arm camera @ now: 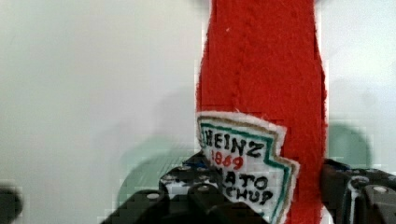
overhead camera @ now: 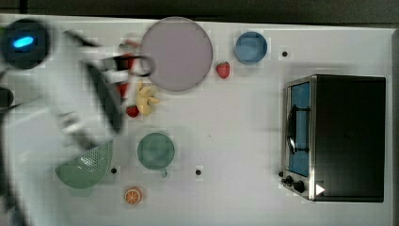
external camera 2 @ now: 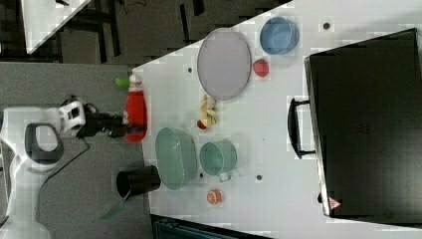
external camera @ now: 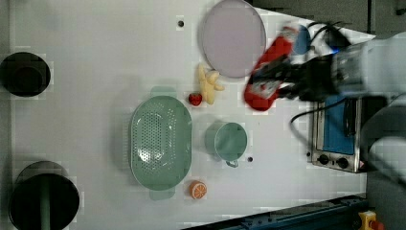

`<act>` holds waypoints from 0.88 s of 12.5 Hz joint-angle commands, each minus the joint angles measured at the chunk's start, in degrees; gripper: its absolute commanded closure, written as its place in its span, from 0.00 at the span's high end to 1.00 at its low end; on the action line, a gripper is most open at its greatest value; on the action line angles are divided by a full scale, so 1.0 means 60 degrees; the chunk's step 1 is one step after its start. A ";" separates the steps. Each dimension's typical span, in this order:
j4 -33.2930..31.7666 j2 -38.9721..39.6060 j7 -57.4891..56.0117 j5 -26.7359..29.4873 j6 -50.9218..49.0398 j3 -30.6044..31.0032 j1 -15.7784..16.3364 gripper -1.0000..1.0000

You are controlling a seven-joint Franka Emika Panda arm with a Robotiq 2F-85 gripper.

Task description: Pick ketchup from strainer and place it on the table

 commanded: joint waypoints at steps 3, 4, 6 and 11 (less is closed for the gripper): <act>-0.0162 -0.0512 -0.2368 -0.0297 -0.0221 -0.1043 -0.0952 0.59; -0.0287 -0.0515 -0.2941 -0.0297 -0.0218 -0.1276 -0.1021 0.59; -0.0656 -0.0524 -0.3728 -0.0297 -0.0077 -0.1702 -0.1114 0.59; -0.2455 -0.0502 -0.3925 -0.0305 0.1629 -0.2412 -0.1179 0.59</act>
